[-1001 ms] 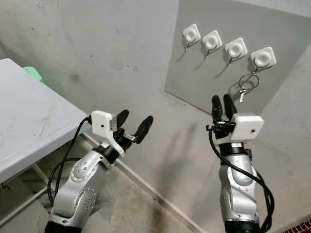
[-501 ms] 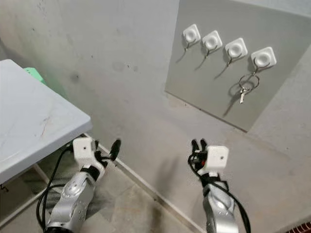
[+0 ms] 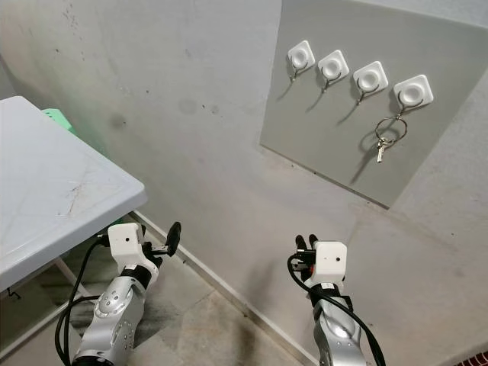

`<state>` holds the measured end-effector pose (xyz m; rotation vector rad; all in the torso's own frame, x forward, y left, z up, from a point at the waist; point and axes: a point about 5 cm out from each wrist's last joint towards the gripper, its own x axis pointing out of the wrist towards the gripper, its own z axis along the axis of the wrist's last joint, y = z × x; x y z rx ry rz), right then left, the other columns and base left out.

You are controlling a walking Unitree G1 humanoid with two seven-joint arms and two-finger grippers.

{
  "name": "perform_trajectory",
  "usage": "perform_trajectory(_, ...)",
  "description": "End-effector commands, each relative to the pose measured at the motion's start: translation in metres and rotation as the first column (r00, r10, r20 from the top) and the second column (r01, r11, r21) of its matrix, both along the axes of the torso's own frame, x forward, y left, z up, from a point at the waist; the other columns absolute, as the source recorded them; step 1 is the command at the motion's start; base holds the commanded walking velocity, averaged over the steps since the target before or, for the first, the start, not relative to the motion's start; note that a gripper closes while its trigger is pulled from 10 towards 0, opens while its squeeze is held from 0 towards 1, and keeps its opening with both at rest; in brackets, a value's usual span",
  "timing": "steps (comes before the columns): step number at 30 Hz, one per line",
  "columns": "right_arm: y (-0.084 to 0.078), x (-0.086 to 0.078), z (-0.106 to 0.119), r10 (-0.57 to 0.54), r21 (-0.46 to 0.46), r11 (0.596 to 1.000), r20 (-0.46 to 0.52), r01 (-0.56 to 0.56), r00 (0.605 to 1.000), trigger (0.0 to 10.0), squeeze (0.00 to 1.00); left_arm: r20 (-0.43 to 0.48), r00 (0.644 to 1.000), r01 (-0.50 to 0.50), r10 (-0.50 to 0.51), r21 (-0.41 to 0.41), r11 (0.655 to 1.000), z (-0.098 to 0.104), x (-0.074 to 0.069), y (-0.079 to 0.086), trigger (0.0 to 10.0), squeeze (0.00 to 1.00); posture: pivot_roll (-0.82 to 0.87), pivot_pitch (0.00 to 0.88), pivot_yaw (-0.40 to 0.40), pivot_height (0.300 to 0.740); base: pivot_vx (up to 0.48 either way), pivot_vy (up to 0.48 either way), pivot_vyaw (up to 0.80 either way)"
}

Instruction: Hang keys on a hook

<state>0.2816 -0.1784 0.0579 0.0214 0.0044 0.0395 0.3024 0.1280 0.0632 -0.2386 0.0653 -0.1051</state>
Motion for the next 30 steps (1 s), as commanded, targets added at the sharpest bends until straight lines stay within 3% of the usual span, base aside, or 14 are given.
perform_trajectory(1,-0.002,0.001,0.001,-0.007,-0.012,1.0,0.009,0.007,1.0,10.0,0.0,0.019,0.999,0.028,-0.028,0.017,0.999,0.002,0.002,-0.006,10.0,0.0,0.02,0.0,-0.049,0.74,0.0,0.0,0.0)
perform_trajectory(9,0.002,-0.002,-0.003,0.012,-0.043,0.999,0.004,-0.012,1.0,10.0,0.0,0.04,0.996,0.082,-0.084,0.053,0.995,-0.001,-0.005,-0.013,10.0,0.0,0.02,0.012,-0.053,0.74,0.0,0.0,0.0)
perform_trajectory(23,-0.001,-0.004,-0.005,0.004,-0.074,0.997,0.003,-0.004,1.0,10.0,0.0,0.057,0.995,0.083,-0.087,0.07,0.994,-0.002,-0.008,-0.015,10.0,0.0,0.02,0.018,-0.055,0.74,0.0,0.0,0.0)
perform_trajectory(30,-0.001,-0.004,-0.003,0.003,-0.094,0.996,0.01,-0.002,1.0,10.0,0.0,0.076,0.993,0.079,-0.085,0.082,0.994,0.001,-0.007,-0.013,10.0,0.0,0.03,0.019,-0.057,0.74,0.0,0.0,0.8)
